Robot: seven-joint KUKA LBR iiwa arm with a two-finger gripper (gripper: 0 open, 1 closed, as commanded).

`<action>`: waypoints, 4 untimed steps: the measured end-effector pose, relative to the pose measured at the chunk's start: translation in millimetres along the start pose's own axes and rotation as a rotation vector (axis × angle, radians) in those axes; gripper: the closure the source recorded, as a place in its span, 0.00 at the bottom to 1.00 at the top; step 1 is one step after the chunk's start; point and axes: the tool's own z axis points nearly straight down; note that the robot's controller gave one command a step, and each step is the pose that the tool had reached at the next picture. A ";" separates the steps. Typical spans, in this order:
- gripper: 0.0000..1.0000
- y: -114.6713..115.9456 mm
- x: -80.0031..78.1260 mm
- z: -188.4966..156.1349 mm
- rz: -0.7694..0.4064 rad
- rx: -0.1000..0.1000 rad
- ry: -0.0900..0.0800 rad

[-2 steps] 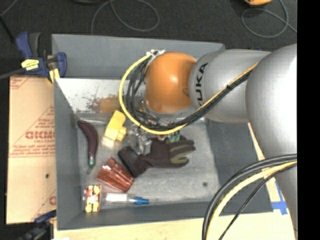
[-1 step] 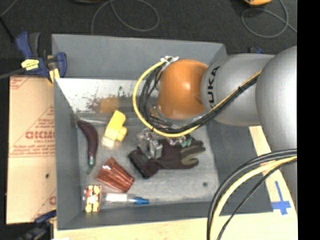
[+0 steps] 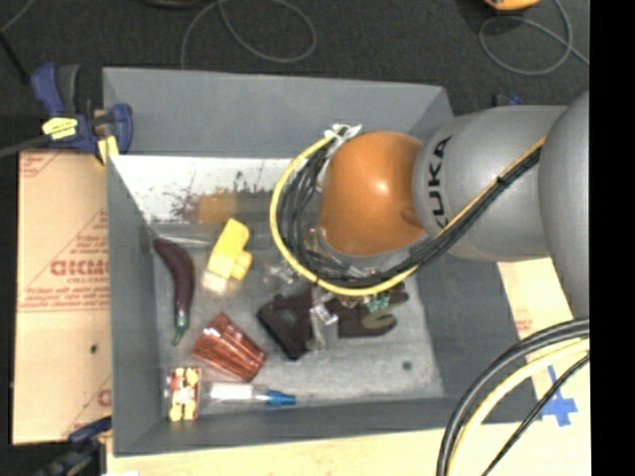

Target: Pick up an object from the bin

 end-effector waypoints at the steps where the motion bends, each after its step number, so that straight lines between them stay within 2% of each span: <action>1: 0.00 3.7 3.0 -5.0 -0.007 -0.001 -0.001; 2: 1.00 6.2 4.5 33.1 0.239 -0.001 -0.001; 3: 1.00 6.3 4.4 33.1 0.240 -0.002 -0.001; 4: 1.00 12.1 6.3 -72.5 0.202 -0.001 -0.004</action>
Offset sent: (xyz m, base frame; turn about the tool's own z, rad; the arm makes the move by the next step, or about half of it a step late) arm -0.0075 0.0041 -0.0338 0.2393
